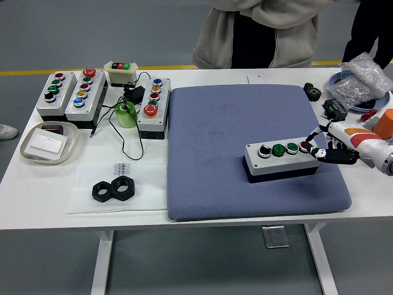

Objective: Pick up the button,place it on the desk,press the button,press the button

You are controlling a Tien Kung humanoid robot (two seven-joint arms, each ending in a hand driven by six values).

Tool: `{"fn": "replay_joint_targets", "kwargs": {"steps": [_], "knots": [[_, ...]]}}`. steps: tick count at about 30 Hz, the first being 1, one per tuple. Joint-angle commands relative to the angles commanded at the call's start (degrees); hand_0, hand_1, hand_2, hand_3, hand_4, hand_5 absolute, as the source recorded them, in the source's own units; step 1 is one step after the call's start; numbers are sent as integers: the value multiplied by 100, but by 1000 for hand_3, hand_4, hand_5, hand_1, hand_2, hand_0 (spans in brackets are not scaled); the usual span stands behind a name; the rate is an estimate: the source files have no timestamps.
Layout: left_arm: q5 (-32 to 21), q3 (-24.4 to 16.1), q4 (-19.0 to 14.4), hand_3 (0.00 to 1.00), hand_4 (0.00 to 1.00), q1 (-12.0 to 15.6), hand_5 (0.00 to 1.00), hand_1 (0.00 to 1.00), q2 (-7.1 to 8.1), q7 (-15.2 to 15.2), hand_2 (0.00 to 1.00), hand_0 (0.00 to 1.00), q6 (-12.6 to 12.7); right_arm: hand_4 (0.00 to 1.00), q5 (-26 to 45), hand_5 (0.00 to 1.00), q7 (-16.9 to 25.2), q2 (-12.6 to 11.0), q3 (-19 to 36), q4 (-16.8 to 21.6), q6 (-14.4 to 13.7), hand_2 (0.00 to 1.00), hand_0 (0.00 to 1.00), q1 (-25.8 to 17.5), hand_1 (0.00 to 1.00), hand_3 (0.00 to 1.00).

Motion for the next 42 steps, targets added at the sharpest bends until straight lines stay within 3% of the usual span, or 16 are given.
{"fn": "replay_joint_targets", "kwargs": {"steps": [32,42], "knots": [[-79,51,-11,828,647,-49,998,836,-3,-17,901,737,-14,605,29,836,-65,151,-270,-337,111,206,173,108,113,694],[-80,47,-7,828,647,-55,998,836,0,-19,901,738,-15,606,3,841,-67,10,270,178,84,207,176,28,119,702]]}}
